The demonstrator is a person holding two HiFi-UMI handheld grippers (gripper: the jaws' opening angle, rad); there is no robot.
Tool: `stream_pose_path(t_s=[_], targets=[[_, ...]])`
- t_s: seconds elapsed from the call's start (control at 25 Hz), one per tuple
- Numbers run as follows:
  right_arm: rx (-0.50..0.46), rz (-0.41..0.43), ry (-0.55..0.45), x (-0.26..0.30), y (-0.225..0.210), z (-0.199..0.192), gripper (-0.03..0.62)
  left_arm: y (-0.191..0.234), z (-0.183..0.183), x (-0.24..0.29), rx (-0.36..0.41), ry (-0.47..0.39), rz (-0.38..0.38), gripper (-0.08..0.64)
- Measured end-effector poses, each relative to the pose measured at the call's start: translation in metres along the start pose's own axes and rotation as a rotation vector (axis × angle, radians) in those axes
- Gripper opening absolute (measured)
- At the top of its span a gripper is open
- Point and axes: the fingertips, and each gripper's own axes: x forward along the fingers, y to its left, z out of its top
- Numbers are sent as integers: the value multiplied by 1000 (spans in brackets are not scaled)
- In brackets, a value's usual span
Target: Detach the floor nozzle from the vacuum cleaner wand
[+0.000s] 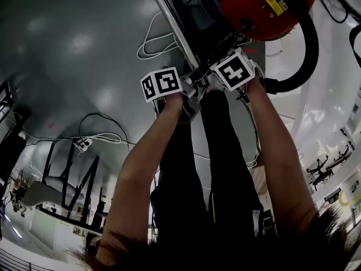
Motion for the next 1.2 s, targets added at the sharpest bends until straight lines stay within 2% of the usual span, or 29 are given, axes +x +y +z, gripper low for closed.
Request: stream_pose_path(t_s=[0.2, 0.32, 0.44, 0.6, 0.68, 0.76, 0.84, 1.2], targets=[[-29, -2, -11, 4, -11, -2, 160, 3, -30, 32, -30, 29, -7, 163], [-45, -5, -26, 9, -15, -1, 161, 10, -33, 41, -18, 20, -17, 164], [-15, -20, -52, 12, -21, 4, 180, 7, -33, 46, -1, 41, -39, 167], [68, -18, -34, 14, -25, 2, 233, 6, -36, 48, 77, 83, -53, 180], [72, -19, -49, 13, -23, 1, 244, 5, -42, 48, 135, 124, -65, 201], [67, -18, -77, 10, -21, 0, 253, 2, -49, 50, 156, 161, -80, 253], [66, -22, -98, 7, -20, -1, 261, 2, -54, 50, 145, 168, -81, 278], [125, -43, -134, 0, -24, -5, 261, 14, -59, 41, 132, 155, -47, 284]])
